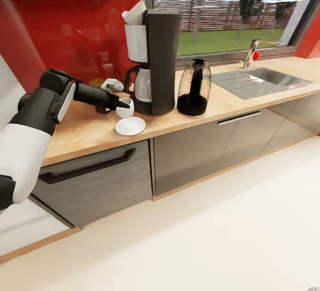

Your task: Set up a coffee station on the kitchen countertop: keep the coffee maker on the countertop, move the bottle of coffee from the kitchen shelf to the counter next to the coffee maker, place a paper coffee filter on top of the coffee maker, put the saucer next to the coffee maker with the coffee cup on the saucer, and place the electric kettle next to the coffee maker.

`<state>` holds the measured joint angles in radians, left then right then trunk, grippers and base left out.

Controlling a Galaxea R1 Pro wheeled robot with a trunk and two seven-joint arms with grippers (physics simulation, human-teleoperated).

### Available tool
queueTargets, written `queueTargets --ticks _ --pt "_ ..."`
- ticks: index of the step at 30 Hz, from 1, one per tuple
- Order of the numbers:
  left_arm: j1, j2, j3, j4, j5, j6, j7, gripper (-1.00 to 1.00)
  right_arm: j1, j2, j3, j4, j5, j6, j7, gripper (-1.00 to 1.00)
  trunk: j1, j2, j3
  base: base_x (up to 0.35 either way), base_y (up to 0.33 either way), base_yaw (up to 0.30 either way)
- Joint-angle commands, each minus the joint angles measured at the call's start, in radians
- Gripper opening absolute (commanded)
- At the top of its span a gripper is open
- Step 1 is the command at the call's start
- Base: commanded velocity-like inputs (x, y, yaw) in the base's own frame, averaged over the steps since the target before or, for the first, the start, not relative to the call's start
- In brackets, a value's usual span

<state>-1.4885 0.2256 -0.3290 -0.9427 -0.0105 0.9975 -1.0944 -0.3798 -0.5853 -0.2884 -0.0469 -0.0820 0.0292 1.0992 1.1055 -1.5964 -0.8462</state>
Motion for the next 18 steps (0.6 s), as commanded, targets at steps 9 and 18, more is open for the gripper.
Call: queueTargets --ticks 9,18 --pt "-0.001 -0.015 -0.005 0.025 -0.002 0.004 -0.002 -1.0 0.0 -0.001 0.005 0.001 -0.009 0.003 0.004 1.0 0.0 0.0 -0.005 0.0 0.0 0.0" --pt "-0.001 -0.017 -0.007 0.05 -0.002 0.003 -0.002 -1.0 -0.001 -0.001 0.005 0.001 -0.009 0.003 0.006 1.0 0.0 0.0 -0.012 0.0 0.0 0.0"
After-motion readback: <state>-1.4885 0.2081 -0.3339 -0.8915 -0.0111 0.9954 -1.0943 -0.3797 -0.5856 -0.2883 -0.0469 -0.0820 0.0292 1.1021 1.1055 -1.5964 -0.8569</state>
